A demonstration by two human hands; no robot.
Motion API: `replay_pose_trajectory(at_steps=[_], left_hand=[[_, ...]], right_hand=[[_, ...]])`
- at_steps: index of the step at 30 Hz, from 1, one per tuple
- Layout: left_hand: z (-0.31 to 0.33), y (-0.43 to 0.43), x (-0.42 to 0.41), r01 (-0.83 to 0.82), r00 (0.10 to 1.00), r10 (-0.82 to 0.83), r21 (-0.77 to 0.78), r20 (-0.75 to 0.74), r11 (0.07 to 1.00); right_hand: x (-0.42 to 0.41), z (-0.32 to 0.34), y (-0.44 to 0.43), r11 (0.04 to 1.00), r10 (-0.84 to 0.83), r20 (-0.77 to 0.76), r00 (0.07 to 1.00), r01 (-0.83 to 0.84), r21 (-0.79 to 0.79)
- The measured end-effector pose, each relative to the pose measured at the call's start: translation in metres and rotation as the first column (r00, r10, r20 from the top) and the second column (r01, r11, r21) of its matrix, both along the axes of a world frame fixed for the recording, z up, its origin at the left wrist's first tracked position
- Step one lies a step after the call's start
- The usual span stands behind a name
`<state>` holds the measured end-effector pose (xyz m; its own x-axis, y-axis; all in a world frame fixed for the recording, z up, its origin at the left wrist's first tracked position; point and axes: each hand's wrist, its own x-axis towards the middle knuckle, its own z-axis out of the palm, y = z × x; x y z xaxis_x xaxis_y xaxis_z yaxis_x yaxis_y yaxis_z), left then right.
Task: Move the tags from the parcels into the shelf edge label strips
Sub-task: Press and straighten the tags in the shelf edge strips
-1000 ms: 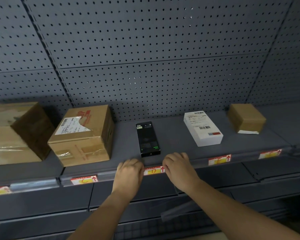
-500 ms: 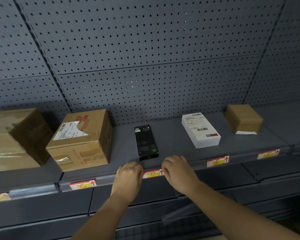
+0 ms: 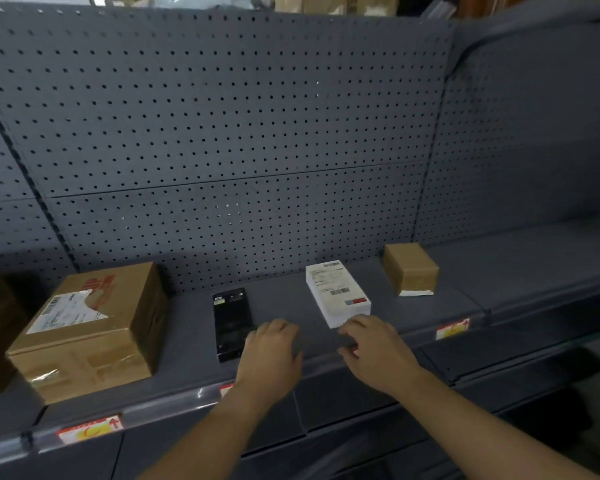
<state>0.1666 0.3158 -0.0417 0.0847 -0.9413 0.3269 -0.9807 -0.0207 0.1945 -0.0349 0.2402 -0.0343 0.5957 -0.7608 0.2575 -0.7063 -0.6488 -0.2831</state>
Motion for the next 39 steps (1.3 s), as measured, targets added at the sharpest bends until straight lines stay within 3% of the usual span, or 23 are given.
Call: replay_pose_trajectory(at_steps=[7,15,23,33,39], left_hand=[[-0.01,-0.035,-0.071,-0.013,1.0,0.013,0.013,-0.023,1.0],[-0.033,-0.051,-0.131,-0.189,0.982,0.19,0.108,-0.005,0.976],[-0.044,-0.058,-0.134,-0.255,0.967,0.253,0.076,0.04,0.964],[-0.057,-0.07,-0.127,-0.279,0.959,0.278,0.015,0.054,0.96],[-0.06,-0.074,-0.121,-0.165,0.974,0.157,0.037,0.164,0.986]], right_hand=[[-0.073,-0.008,-0.045,0.999,0.035,-0.068,0.997,-0.036,-0.011],[-0.113,-0.031,-0.08,0.983,0.184,-0.067,0.981,-0.184,0.003],[-0.097,-0.042,-0.094,0.975,0.221,-0.002,0.975,-0.221,-0.029],[-0.089,-0.048,-0.099,0.973,0.224,-0.053,0.973,-0.226,-0.038],[-0.087,-0.058,-0.098,0.974,0.213,-0.077,0.974,-0.218,-0.063]])
